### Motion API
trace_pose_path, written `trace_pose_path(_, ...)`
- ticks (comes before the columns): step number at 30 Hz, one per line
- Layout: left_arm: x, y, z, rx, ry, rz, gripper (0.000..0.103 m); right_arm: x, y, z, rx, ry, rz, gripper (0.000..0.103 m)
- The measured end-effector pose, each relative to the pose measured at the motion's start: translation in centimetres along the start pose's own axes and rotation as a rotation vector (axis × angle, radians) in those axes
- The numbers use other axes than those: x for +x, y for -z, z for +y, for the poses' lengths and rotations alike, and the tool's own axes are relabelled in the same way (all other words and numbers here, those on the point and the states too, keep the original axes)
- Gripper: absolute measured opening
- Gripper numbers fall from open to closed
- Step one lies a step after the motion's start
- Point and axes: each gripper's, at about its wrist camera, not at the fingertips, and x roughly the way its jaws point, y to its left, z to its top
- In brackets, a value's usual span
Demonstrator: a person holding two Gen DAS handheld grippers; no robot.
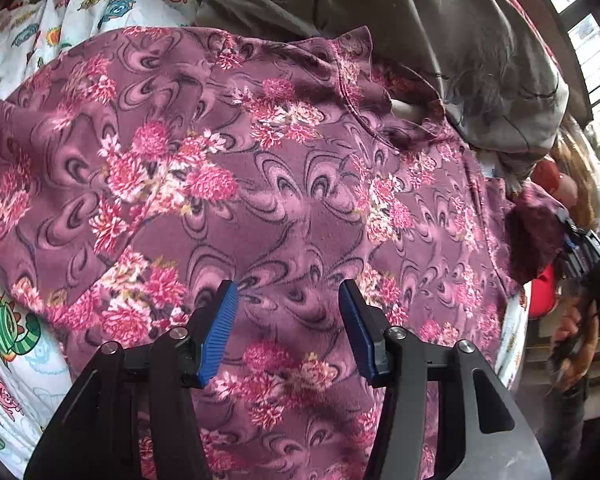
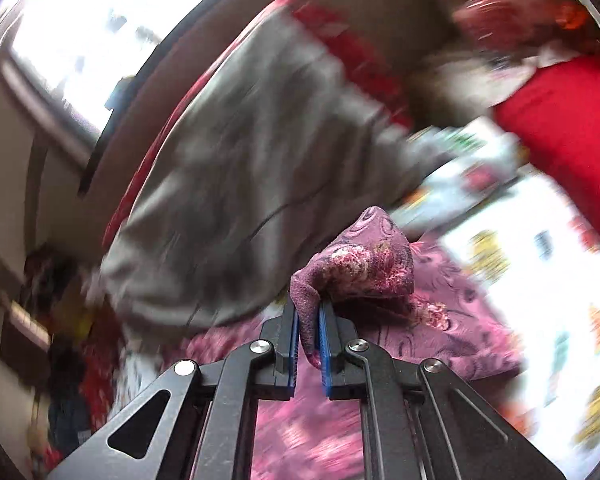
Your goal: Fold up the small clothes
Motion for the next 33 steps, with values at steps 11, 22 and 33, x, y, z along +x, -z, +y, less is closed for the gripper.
trace_pose_path(11,-3.1,0.1,3.4,-0.027,0.085,-0.012,0.051,6.7,9.3,13.5,-0.294,-0.067,0.187,0.009)
trace_pose_path(22,-5.9,0.7,2.8,-0.001,0.161,-0.042,0.051,10.3,20.6,18.6,-0.368,-0.137,0.503,0.028)
trace_pose_path(33,-0.3,-0.1,-3.5,0.03,0.057,0.041,0.061,1.7,16.5,9.8,-0.225,-0.099,0.387,0.036)
